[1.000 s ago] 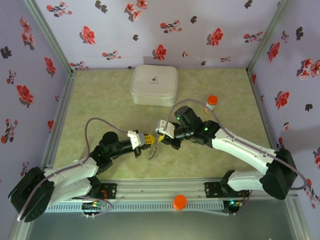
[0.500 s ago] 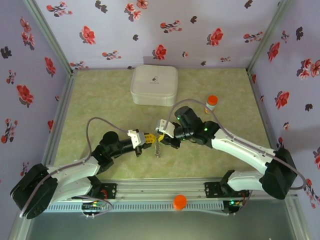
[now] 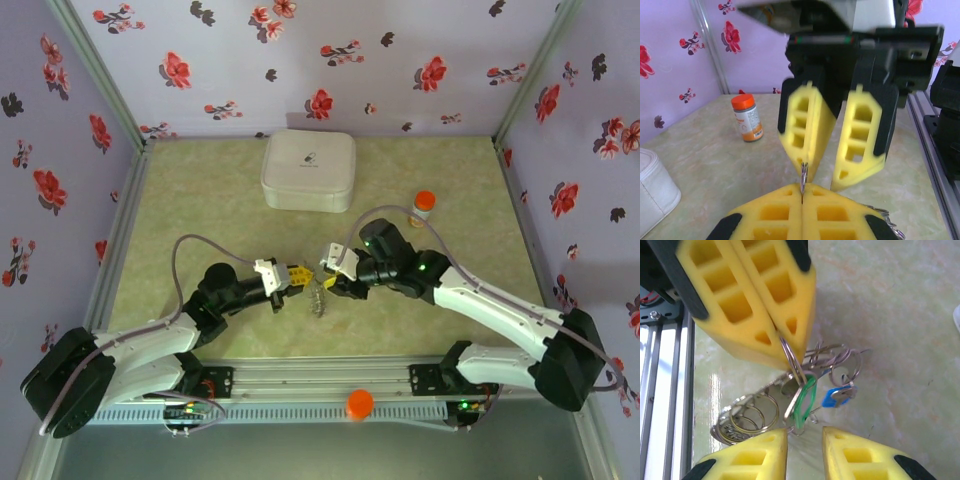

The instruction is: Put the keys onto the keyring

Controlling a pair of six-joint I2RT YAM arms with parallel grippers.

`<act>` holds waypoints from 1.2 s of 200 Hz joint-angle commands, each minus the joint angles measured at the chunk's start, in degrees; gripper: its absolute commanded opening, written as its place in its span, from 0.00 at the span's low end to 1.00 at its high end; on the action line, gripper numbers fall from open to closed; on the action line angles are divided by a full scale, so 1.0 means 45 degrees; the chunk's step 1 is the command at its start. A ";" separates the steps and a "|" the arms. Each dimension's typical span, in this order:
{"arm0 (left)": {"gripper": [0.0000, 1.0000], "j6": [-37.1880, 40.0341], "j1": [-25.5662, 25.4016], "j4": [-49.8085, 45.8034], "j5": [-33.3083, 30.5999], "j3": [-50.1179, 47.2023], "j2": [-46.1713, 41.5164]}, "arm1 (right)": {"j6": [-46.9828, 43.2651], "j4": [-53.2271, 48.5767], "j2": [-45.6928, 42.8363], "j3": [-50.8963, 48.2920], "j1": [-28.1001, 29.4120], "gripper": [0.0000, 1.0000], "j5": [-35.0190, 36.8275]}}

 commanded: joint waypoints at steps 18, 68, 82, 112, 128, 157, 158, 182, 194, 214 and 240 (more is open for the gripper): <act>0.00 -0.0263 -0.0042 0.0855 0.0065 0.0030 -0.0176 | 0.0011 0.0863 0.0244 -0.0454 0.0065 0.29 0.0838; 0.00 -0.0412 -0.0047 0.1052 -0.0011 -0.0055 -0.0302 | 0.0280 0.2600 0.0092 -0.1458 0.0350 0.32 -0.0096; 0.00 -0.0438 -0.0041 0.1128 -0.0015 -0.0056 -0.0283 | 0.0308 0.2912 -0.0001 -0.1695 0.0409 0.32 -0.0256; 0.00 -0.0540 -0.0061 0.1340 -0.0023 -0.0072 -0.0209 | 0.0578 0.3587 -0.0002 -0.1972 0.0585 0.33 -0.0118; 0.00 -0.0573 -0.0042 0.1422 -0.0016 -0.0077 -0.0182 | 0.0867 0.4300 0.0037 -0.2208 0.0669 0.34 0.0001; 0.00 -0.0631 -0.0042 0.1412 -0.0025 -0.0005 -0.0273 | 0.1230 0.5341 0.0088 -0.2548 0.0727 0.34 0.0108; 0.00 -0.0644 -0.0052 0.1408 -0.0017 -0.0003 -0.0278 | 0.1243 0.5363 0.0092 -0.2566 0.0717 0.34 0.0112; 0.00 -0.0607 -0.0042 0.1403 -0.0057 -0.0011 -0.0318 | 0.1478 0.5938 0.0162 -0.2701 0.0718 0.35 0.0134; 0.00 -0.0538 -0.0042 0.1424 -0.0071 -0.0018 -0.0257 | 0.1540 0.6077 0.0188 -0.2747 0.0719 0.36 0.0160; 0.00 -0.0472 -0.0042 0.1545 -0.0095 0.0011 -0.0147 | 0.1683 0.6533 0.0176 -0.2950 0.0717 0.36 0.0296; 0.00 -0.0474 -0.0051 0.1810 -0.0215 -0.0034 -0.0201 | 0.1851 0.7269 0.0086 -0.3328 0.0712 0.36 0.0631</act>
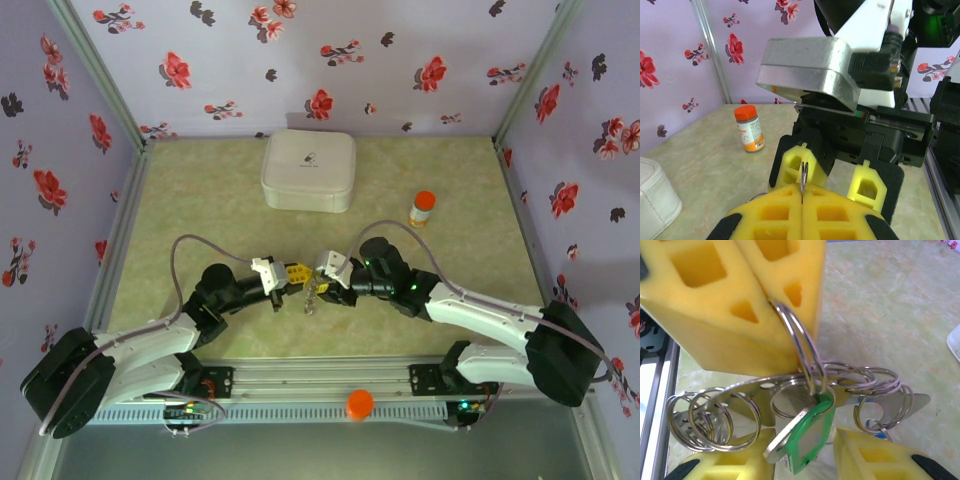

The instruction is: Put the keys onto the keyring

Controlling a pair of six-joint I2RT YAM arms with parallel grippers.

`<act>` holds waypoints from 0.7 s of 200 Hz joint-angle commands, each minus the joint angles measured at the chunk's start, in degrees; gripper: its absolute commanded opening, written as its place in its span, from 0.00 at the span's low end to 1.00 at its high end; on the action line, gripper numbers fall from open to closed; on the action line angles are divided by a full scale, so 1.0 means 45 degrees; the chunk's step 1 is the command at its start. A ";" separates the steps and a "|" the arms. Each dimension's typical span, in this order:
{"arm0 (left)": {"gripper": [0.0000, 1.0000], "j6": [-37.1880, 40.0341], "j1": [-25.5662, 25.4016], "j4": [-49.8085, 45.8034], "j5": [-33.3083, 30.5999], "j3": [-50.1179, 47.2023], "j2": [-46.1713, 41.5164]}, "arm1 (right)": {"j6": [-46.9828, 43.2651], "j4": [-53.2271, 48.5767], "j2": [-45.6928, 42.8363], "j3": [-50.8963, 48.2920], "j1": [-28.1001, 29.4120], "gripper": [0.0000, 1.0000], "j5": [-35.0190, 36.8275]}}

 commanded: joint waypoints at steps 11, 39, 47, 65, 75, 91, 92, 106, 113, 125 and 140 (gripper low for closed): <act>0.00 -0.0103 -0.0042 0.1173 -0.0220 -0.0012 -0.0172 | 0.0448 0.1434 -0.0176 -0.0501 0.0077 0.36 0.0445; 0.00 -0.0629 -0.0032 0.1848 -0.0214 -0.0068 0.0119 | 0.0517 0.1995 -0.0341 -0.0771 0.0077 0.36 0.0479; 0.00 -0.0854 -0.0042 0.2219 -0.0224 -0.0111 0.0271 | 0.0539 0.2149 -0.0404 -0.0868 0.0077 0.36 0.0458; 0.00 -0.1274 -0.0047 0.2809 -0.0185 -0.0120 0.0518 | 0.0595 0.2618 -0.0634 -0.1161 0.0078 0.36 0.0590; 0.00 -0.1447 -0.0037 0.2838 -0.0163 -0.0098 0.0570 | 0.0608 0.2760 -0.0762 -0.1288 0.0084 0.35 0.0691; 0.00 -0.1590 -0.0042 0.2854 -0.0053 -0.0065 0.0563 | 0.0544 0.2765 -0.0878 -0.1354 0.0081 0.35 0.0709; 0.00 -0.1591 -0.0042 0.2856 -0.0046 -0.0070 0.0562 | 0.0540 0.2754 -0.0896 -0.1354 0.0079 0.34 0.0718; 0.00 -0.1589 -0.0032 0.2859 -0.0035 -0.0058 0.0508 | 0.0503 0.2693 -0.0986 -0.1354 0.0077 0.34 0.0766; 0.00 -0.1769 -0.0042 0.2875 -0.0013 -0.0092 0.0485 | 0.0478 0.2674 -0.1011 -0.1354 0.0091 0.34 0.0772; 0.00 -0.2059 -0.0052 0.2895 0.0030 -0.0088 0.0425 | 0.0475 0.2654 -0.1087 -0.1339 0.0094 0.33 0.0791; 0.00 -0.2156 -0.0042 0.2872 0.0077 -0.0111 0.0385 | 0.0478 0.2682 -0.1186 -0.1372 0.0083 0.32 0.0763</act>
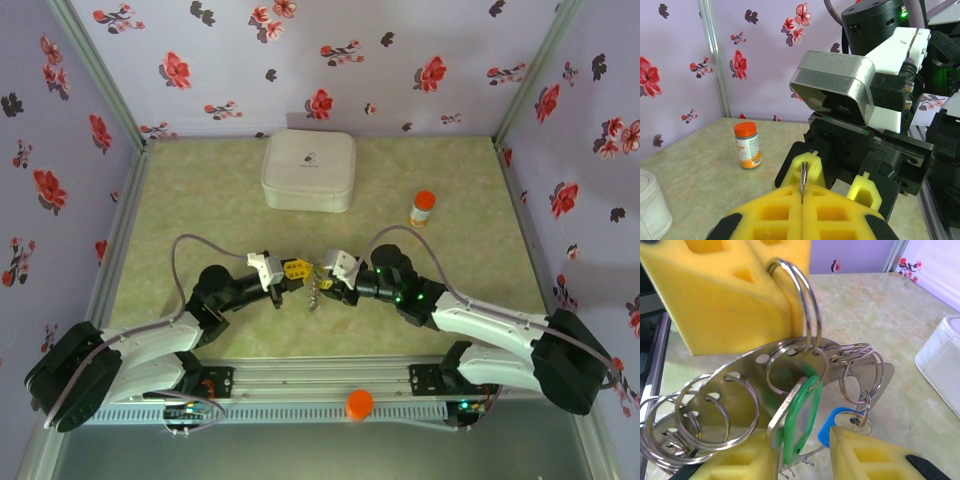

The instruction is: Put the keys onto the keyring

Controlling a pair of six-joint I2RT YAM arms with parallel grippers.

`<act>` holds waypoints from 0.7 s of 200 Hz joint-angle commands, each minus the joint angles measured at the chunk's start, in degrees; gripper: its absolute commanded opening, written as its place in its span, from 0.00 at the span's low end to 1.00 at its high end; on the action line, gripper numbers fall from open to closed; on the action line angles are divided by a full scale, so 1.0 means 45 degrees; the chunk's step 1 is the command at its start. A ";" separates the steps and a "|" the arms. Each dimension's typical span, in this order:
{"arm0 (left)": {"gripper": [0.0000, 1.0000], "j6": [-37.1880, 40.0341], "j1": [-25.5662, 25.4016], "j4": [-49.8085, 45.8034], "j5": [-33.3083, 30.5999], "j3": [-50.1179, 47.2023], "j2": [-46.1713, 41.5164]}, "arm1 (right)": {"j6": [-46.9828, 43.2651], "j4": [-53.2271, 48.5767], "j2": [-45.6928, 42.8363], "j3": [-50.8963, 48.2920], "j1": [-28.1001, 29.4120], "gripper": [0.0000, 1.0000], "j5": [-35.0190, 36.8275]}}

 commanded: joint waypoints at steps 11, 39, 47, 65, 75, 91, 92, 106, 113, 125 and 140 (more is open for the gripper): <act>0.00 -0.0595 -0.0042 0.1040 0.0167 -0.0056 -0.0184 | 0.0104 0.0441 -0.0389 -0.0166 0.0086 0.31 0.0161; 0.00 -0.0629 -0.0037 0.1030 0.0207 -0.0020 -0.0132 | 0.0067 0.0518 -0.0501 -0.0149 0.0068 0.29 0.0224; 0.00 -0.0639 -0.0023 0.1035 0.0248 -0.0003 -0.0101 | 0.0073 0.0547 -0.0527 -0.0148 0.0077 0.28 0.0238; 0.00 -0.0668 -0.0027 0.1030 0.0290 0.0013 -0.0076 | 0.0149 0.0708 -0.0553 -0.0166 0.0081 0.26 0.0265; 0.00 -0.0674 -0.0020 0.1031 0.0304 0.0015 -0.0080 | 0.0232 0.0898 -0.0557 -0.0240 0.0068 0.25 0.0289; 0.00 -0.0705 -0.0022 0.1030 0.0325 0.0024 -0.0058 | 0.0359 0.1132 -0.0543 -0.0318 0.0076 0.25 0.0252; 0.00 -0.0706 -0.0022 0.1030 0.0324 0.0024 -0.0055 | 0.0358 0.1133 -0.0545 -0.0321 0.0071 0.25 0.0250; 0.00 -0.0702 -0.0020 0.1048 0.0369 0.0071 -0.0057 | 0.0358 0.1138 -0.0499 -0.0325 0.0068 0.25 0.0209; 0.00 -0.0707 -0.0022 0.1038 0.0372 0.0072 -0.0034 | 0.0359 0.1165 -0.0488 -0.0329 0.0075 0.24 0.0228; 0.00 -0.0688 -0.0022 0.1031 0.0369 0.0065 -0.0051 | 0.0369 0.1203 -0.0479 -0.0340 0.0082 0.19 0.0269; 0.00 -0.0666 -0.0022 0.1011 0.0368 0.0063 -0.0071 | 0.0387 0.1195 -0.0493 -0.0330 0.0085 0.15 0.0407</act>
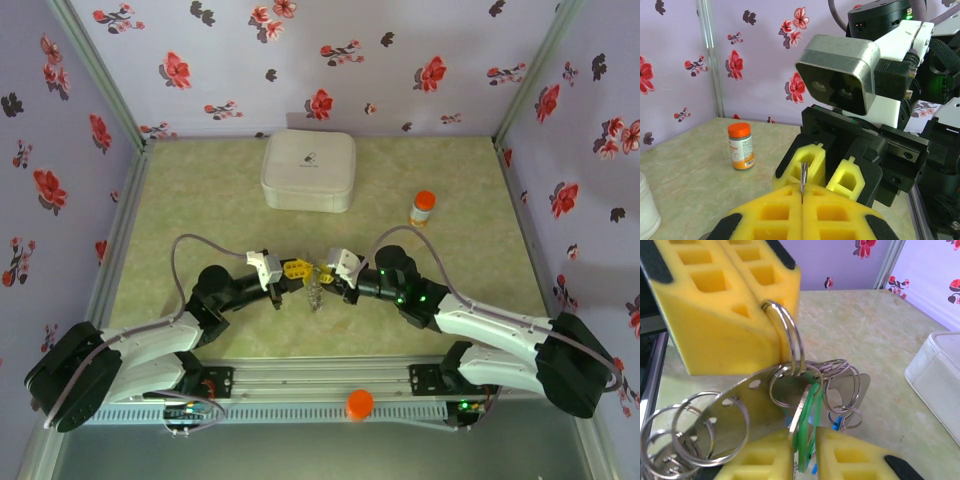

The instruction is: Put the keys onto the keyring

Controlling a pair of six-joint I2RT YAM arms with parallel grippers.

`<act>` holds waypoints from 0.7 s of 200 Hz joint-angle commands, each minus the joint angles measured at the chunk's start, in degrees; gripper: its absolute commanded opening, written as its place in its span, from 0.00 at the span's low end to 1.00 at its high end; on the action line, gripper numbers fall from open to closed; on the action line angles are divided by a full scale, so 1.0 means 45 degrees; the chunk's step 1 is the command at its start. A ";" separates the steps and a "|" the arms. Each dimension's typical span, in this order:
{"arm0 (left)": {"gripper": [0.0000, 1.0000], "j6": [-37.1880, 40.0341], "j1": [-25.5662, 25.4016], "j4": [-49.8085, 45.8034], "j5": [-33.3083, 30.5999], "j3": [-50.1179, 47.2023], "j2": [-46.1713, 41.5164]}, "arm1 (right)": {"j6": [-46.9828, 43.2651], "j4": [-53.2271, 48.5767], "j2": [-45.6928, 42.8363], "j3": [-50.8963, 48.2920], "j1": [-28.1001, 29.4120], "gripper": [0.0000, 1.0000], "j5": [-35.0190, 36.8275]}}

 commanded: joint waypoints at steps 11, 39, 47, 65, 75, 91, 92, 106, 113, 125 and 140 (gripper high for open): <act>0.00 -0.0051 -0.0003 0.0894 0.0170 0.0062 -0.0066 | 0.0207 0.0458 -0.0229 -0.0155 0.0063 0.11 0.0448; 0.00 0.0021 0.0017 0.0846 0.0168 0.0035 -0.0105 | 0.0126 0.0328 -0.0454 -0.0136 0.0054 0.05 0.0652; 0.00 0.0044 0.0012 0.0828 0.0183 0.0016 -0.0127 | 0.0073 0.0324 -0.0564 -0.0130 0.0053 0.03 0.0750; 0.00 0.0115 0.0056 0.0802 0.0157 -0.0022 -0.0188 | -0.0037 0.0220 -0.0850 -0.0118 0.0064 0.01 0.0882; 0.00 0.0153 0.0073 0.0769 0.0158 -0.0044 -0.0213 | -0.0100 0.0117 -0.1003 -0.0077 0.0069 0.00 0.0932; 0.00 0.0236 0.0104 0.0676 0.0123 -0.0055 -0.0242 | -0.0193 -0.0101 -0.1244 0.0015 0.0055 0.00 0.0961; 0.00 0.0239 0.0100 0.0663 0.0116 -0.0055 -0.0242 | -0.0198 -0.0112 -0.1253 0.0018 0.0064 0.00 0.0961; 0.00 0.0317 0.0134 0.0575 0.0113 -0.0043 -0.0271 | -0.0333 -0.0487 -0.1404 0.0168 0.0053 0.00 0.0981; 0.00 0.0356 0.0149 0.0538 0.0114 -0.0034 -0.0281 | -0.0391 -0.0676 -0.1452 0.0242 0.0065 0.00 0.0998; 0.00 0.0378 0.0188 0.0537 0.0091 -0.0025 -0.0302 | -0.0521 -0.0942 -0.1560 0.0330 0.0055 0.00 0.1104; 0.00 0.0431 0.0241 0.0496 0.0090 -0.0032 -0.0341 | -0.0644 -0.1128 -0.1724 0.0387 0.0056 0.00 0.1252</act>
